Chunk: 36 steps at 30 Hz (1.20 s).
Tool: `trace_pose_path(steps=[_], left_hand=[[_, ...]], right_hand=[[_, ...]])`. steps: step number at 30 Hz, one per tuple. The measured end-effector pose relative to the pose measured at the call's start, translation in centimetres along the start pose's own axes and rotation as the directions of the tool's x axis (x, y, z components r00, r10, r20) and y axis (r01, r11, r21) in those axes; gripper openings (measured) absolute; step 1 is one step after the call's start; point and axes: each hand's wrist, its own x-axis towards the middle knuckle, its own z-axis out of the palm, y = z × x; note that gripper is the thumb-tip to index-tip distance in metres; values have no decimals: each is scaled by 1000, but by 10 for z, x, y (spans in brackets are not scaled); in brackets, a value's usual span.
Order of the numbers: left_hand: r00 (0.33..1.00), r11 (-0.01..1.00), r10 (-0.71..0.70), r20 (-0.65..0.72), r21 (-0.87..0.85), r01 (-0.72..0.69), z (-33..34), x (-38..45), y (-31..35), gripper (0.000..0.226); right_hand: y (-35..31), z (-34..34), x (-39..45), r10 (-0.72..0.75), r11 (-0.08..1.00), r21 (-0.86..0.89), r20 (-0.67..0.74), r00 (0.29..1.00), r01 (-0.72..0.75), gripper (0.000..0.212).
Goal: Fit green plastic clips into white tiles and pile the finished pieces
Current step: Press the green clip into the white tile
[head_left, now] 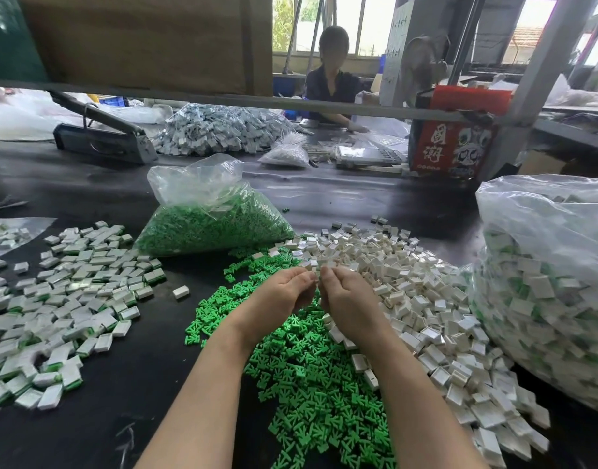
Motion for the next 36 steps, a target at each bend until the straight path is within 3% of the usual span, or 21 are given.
trace_pose_path(steps=[5, 9, 12, 17, 20, 23, 27, 30, 33, 36], left_hand=[[1000, 1000, 5, 29, -9, -5, 0, -2, 3, 24], [1000, 998, -9, -4, -59, 9, 4, -2, 3, 33], [1000, 998, 2, -29, -63, -4, 7, 1, 1, 32], [1000, 993, 19, -15, -120, -21, 12, 1, 6, 29], [999, 990, 35, -22, -138, -38, 14, -2, 8, 28], [994, 992, 67, -92, -99, -76, 11, -4, 6, 28], [972, 983, 137, -192, -95, -158, 6, -4, 7, 27], [966, 967, 171, -193, -154, -202, 8, -5, 9, 26], [976, 960, 141, -169, -217, -176, 9, -5, 8, 24], [977, 959, 158, -144, -214, -187, 12, -6, 11, 30]], right_hand=[[2, -1, 0, -8, 993, 116, 106, 994, -4, 52], [1, -1, 0, -13, 996, 93, 69, 998, 6, 51], [-4, -2, -2, -92, 992, -87, 1, 996, 92, 44], [-10, -1, -6, -145, 900, -415, 2, 989, 133, 36], [-11, 1, -5, -161, 858, -494, -8, 987, 136, 38], [-12, 0, -4, -110, 936, -341, -62, 992, 83, 40], [-14, -6, -1, 83, 993, 94, -132, 988, -71, 56], [-16, -8, -1, 179, 948, 268, -4, 984, -171, 66], [-16, -4, -1, 142, 885, 421, 167, 976, -200, 62], [-13, -1, -1, 103, 830, 519, 216, 971, -203, 55]])
